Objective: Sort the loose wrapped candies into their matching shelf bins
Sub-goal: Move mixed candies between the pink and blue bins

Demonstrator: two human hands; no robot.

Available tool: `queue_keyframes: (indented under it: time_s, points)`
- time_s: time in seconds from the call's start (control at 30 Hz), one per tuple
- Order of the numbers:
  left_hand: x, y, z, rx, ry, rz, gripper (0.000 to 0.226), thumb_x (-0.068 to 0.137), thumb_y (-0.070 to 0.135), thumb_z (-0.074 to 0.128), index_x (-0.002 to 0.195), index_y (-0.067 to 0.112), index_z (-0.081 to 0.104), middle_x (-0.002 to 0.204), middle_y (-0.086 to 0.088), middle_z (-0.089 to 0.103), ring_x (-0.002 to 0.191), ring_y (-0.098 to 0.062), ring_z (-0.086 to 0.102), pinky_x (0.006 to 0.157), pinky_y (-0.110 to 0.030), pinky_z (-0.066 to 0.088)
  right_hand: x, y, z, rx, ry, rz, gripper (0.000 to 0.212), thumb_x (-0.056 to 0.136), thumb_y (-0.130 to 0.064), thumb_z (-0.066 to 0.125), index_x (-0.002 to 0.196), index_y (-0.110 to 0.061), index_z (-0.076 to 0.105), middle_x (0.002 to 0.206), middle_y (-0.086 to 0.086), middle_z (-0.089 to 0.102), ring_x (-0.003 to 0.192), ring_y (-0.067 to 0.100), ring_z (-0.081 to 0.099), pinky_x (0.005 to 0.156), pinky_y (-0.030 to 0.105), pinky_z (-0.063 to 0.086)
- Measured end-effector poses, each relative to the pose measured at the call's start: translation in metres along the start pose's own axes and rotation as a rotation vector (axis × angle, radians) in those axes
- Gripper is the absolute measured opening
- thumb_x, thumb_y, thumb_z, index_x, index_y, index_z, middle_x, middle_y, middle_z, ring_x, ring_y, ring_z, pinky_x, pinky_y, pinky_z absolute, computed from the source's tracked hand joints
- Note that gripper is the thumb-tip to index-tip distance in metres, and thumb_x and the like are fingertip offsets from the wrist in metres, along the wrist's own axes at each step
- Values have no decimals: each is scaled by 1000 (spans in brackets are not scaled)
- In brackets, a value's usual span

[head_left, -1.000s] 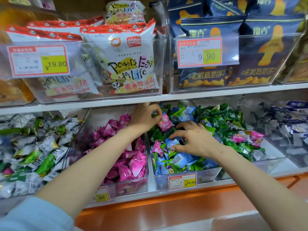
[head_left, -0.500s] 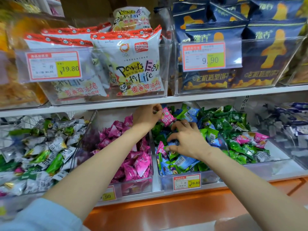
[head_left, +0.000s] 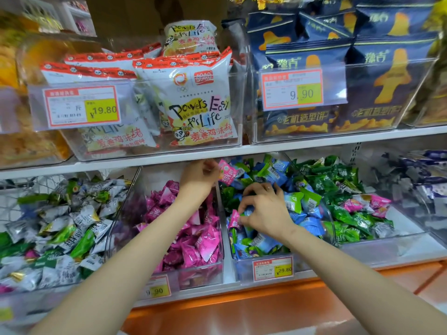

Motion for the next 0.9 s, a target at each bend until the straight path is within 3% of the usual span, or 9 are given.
queue_keyframes:
  time_s: [0.13, 0.2, 0.3, 0.37, 0.47, 0.53, 0.6, 0.73, 0.9]
  points:
    - [-14, -10, -4, -60, 3, 54, 26, 89, 3, 55, 71, 22, 49, 76, -1, 61, 85, -29, 65, 80, -49, 54, 0, 5, -10, 149, 49, 41, 2, 74, -28, 71, 74, -26, 71, 111, -10, 55, 113, 16, 42, 99, 34, 24]
    - [-16, -15, -3, -71, 2, 84, 26, 88, 3, 57, 72, 23, 50, 78, -6, 64, 84, -30, 66, 79, -50, 54, 2, 8, -17, 327, 86, 76, 16, 72, -23, 74, 63, -32, 65, 102, -10, 59, 107, 17, 48, 89, 32, 31]
    - [-19, -12, 4, -52, -31, 147, 26, 87, 5, 57, 74, 26, 49, 79, -8, 65, 83, -29, 65, 79, -52, 53, 4, 11, -35, 763, 137, 123, 25, 72, -12, 77, 61, -29, 63, 86, 6, 67, 87, 21, 61, 80, 38, 48]
    - [-21, -4, 11, -49, -94, 189, 25, 89, 6, 55, 77, 27, 48, 78, -6, 63, 83, -29, 64, 80, -51, 52, 3, 12, -41, 895, 131, 147, 19, 76, -9, 75, 66, -20, 63, 79, 15, 67, 71, 19, 58, 68, 33, 46]
    - [-26, 1, 19, -63, -248, 201, 18, 86, 24, 64, 87, 31, 47, 91, -1, 65, 90, -19, 63, 86, -42, 52, 2, 12, -41, 900, 161, 157, 15, 78, -10, 73, 70, -16, 63, 71, 11, 63, 64, 18, 54, 62, 36, 47]
    - [-31, 1, 21, 19, -306, 235, 35, 75, 30, 75, 96, 33, 46, 102, 3, 64, 94, -13, 62, 85, -30, 50, 1, 13, -38, 933, 162, 177, 10, 78, -12, 73, 73, -16, 65, 74, 18, 65, 67, 21, 56, 66, 44, 52]
    - [-33, 4, 15, 87, -244, 272, 42, 73, 27, 78, 101, 29, 47, 101, 4, 64, 91, -11, 62, 78, -24, 47, 1, 10, -36, 947, 144, 156, 11, 80, -11, 72, 75, -20, 67, 78, 15, 68, 72, 19, 60, 71, 42, 53]
    - [-27, 6, -8, 163, -104, 250, 41, 77, 23, 75, 111, 19, 52, 99, 6, 60, 89, -10, 57, 66, -18, 41, 3, 13, -39, 735, 120, 77, 20, 83, -5, 67, 94, -22, 67, 89, -2, 68, 79, 5, 62, 74, 14, 49]
    - [-4, -27, -39, 182, -40, 7, 45, 81, 18, 71, 121, 16, 49, 104, 3, 56, 90, -16, 54, 75, -23, 42, 7, 24, -25, 306, -3, 50, 29, 86, -19, 66, 115, -20, 64, 110, -1, 66, 99, 14, 59, 83, 25, 46]
Point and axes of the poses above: each hand's wrist, its own x-axis towards the middle knuckle, its own z-axis out of the palm, y = z × x, the point moved 7 cm from there along x, towards the middle knuckle
